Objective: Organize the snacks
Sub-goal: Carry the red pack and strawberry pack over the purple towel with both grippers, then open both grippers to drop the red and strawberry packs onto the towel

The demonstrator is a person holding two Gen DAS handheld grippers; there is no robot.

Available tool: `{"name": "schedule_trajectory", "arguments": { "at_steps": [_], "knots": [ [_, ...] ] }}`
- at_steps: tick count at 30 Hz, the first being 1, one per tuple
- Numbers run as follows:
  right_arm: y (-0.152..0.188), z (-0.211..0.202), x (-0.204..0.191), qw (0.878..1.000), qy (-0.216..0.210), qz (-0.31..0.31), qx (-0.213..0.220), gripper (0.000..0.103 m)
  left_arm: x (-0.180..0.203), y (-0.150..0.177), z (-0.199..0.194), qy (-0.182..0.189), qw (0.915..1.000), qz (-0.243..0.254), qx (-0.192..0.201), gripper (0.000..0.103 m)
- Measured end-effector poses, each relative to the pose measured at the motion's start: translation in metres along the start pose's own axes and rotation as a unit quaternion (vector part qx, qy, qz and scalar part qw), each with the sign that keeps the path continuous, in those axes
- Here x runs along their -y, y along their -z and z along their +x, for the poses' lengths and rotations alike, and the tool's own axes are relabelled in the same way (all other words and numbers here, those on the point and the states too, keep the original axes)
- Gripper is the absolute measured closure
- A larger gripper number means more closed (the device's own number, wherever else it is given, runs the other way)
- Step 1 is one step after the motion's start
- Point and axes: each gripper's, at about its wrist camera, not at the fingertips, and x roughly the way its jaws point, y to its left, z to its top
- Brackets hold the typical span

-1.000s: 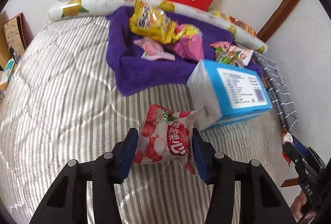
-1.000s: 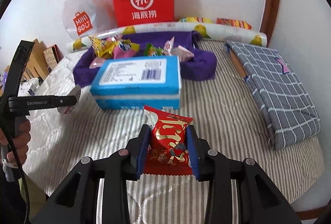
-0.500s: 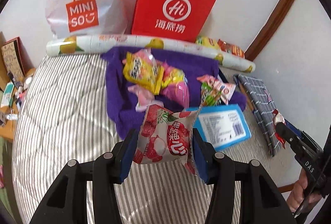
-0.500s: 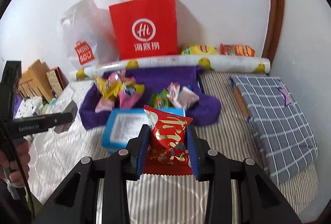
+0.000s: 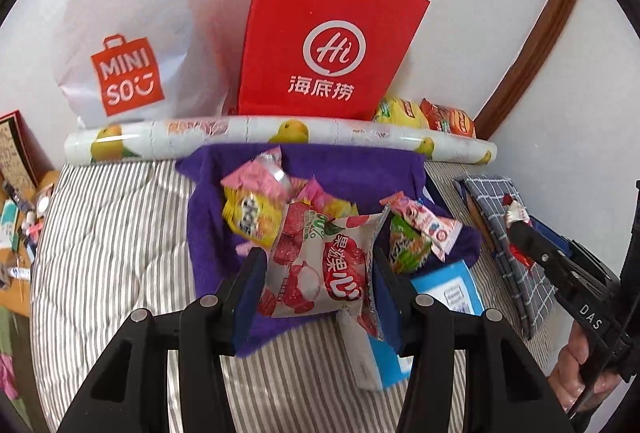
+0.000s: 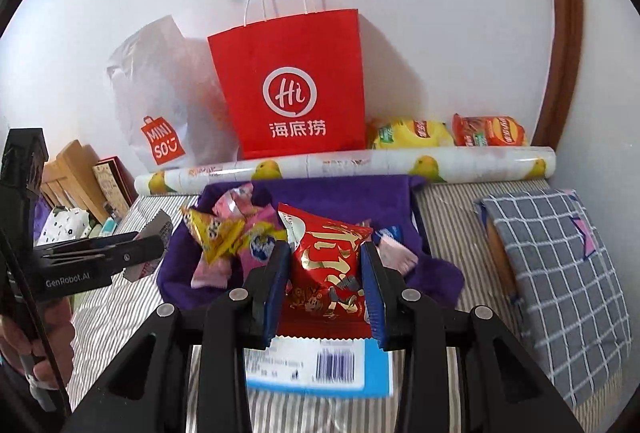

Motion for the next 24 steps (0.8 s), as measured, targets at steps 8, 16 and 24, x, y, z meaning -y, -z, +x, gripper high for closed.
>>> {"name": "schedule_trajectory", "arguments": {
  "at_steps": [8,16,24],
  "knots": [
    [-0.02,0.036,0.005,1.0,-0.007,0.003,-0.008,0.068,0.003,-0.026,0.019,0.0,1.0,0.002,-0.001,0.054],
    [-0.03,0.07,0.013,1.0,-0.013,0.011,-0.021,0.067,0.007,-0.042,0.045,-0.011,0.9999,0.007,-0.011,0.054],
    [-0.023,0.119,0.019,0.997,-0.014,0.013,-0.069,0.067,0.007,-0.042,0.082,-0.02,0.9991,0.005,-0.038,0.053]
  ]
}}
